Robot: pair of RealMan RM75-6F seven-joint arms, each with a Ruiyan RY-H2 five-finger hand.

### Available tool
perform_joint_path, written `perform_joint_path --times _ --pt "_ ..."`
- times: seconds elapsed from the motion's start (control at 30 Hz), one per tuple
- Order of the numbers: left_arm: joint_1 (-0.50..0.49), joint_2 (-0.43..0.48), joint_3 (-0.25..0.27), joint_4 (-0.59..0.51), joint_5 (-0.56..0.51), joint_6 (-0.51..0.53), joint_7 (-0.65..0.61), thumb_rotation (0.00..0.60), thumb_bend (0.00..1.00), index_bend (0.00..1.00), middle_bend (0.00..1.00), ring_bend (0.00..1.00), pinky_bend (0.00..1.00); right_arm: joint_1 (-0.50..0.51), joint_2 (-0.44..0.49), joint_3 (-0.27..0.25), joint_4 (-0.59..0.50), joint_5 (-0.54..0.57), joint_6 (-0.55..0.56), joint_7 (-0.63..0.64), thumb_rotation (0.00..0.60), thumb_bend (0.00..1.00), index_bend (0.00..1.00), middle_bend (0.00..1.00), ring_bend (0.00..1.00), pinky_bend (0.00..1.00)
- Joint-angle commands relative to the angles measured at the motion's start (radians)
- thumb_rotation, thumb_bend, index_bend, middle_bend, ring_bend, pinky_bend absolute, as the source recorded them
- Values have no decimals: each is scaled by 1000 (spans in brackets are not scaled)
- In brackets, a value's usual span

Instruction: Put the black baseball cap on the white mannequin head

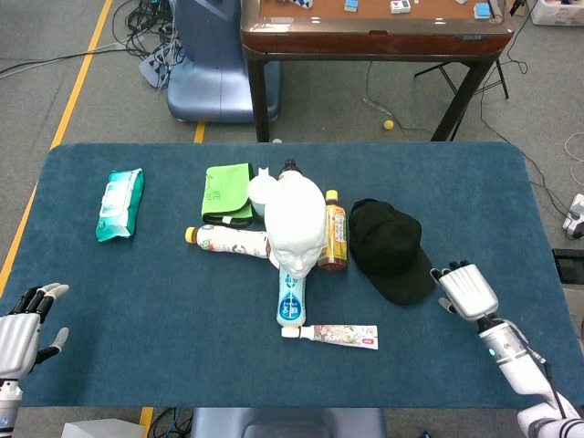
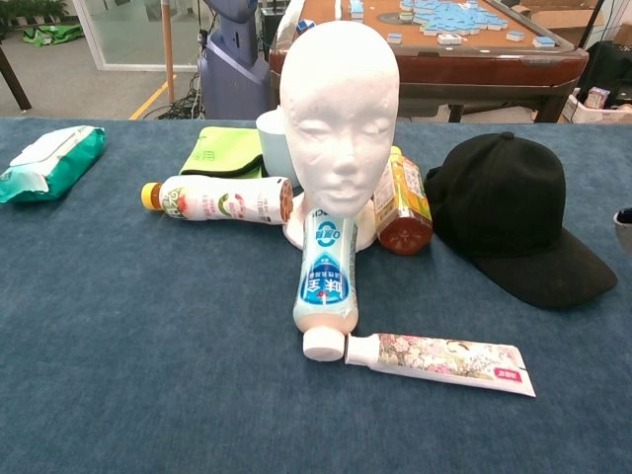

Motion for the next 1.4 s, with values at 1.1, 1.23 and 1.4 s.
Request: perform_joint_path --times 1.1,1.23,1.4 --pt "0 20 5 -19 0 -16 -34 600 305 236 204 148 380 6 -141 -60 232 -51 115 23 600 0 521 704 506 581" --pt "0 23 6 -22 0 -18 -38 600 305 246 204 148 380 6 -171 -64 286 -56 138 51 600 0 521 708 509 581" --pt "0 30 8 -29 0 -23 -51 600 305 252 204 148 379 4 -200 -71 343 -61 155 78 600 0 521 709 510 581"
